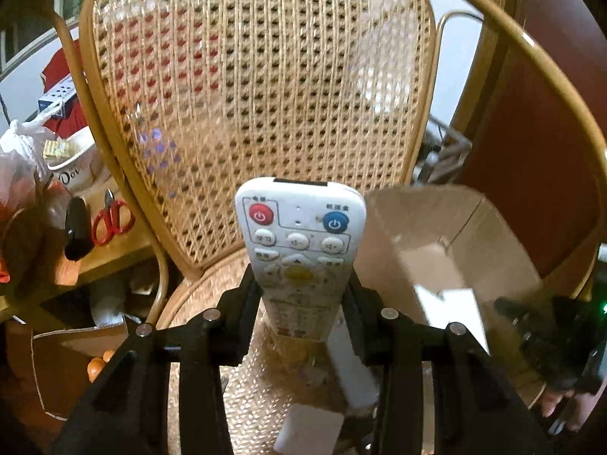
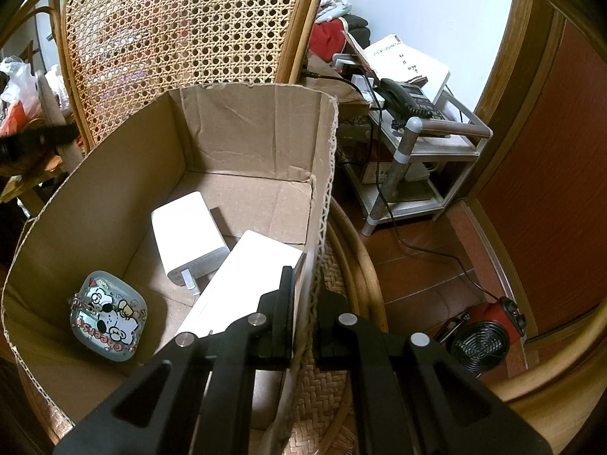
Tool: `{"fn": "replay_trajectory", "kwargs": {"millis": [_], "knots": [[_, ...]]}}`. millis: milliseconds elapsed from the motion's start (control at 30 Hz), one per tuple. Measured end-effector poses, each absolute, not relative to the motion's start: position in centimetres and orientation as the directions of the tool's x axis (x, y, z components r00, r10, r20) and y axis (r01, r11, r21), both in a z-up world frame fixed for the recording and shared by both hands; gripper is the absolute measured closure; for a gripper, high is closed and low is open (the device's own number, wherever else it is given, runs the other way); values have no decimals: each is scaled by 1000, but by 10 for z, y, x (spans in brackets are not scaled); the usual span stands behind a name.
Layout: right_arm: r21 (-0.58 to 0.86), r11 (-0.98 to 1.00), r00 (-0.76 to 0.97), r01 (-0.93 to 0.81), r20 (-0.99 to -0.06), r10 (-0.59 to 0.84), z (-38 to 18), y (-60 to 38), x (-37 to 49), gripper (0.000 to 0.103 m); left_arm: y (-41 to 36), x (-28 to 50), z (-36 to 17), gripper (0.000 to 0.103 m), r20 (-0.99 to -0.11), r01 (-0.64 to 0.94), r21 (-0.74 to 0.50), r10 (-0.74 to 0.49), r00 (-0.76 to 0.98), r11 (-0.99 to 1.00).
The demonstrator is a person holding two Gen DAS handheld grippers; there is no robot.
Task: Organize rigid objects
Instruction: 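Close the left gripper on the white remote control and lift it, then carry the remote into the cardboard box and open the left gripper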
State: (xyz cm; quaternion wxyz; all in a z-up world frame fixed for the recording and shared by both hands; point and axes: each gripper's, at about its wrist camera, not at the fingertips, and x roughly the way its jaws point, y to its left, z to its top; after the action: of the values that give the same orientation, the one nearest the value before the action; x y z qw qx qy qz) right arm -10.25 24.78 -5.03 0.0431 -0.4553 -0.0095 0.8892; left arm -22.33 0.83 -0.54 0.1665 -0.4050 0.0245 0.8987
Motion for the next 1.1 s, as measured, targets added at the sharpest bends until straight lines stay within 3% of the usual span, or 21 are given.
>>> {"fn": "replay_trajectory", "kwargs": {"millis": [400,700,900,967,1100], "knots": [[-55,-996,-583,-71,-808,87,-49,251,-102,96,31,-206,45,64,-632,-301,-99,294,-718,-948],[-55,-996,-583,-71,-808,86,-49,253,-102,96,83,-176,67,64,-553,-383,-94,368,-748,-919],[-57,-996,-584,-71,-807,88,-49,256,-102,96,108,-164,54,64,-510,-350,-73,337,-792,-934],[-56,-996,-584,-71,-807,87,-49,257,-102,96,120,-164,44,64,-531,-365,-33,325,-783,-931],[-54,-996,-583,-69,-808,84,-49,259,-101,95,129,-166,26,66,-560,-373,-80,351,-751,-924]]}}
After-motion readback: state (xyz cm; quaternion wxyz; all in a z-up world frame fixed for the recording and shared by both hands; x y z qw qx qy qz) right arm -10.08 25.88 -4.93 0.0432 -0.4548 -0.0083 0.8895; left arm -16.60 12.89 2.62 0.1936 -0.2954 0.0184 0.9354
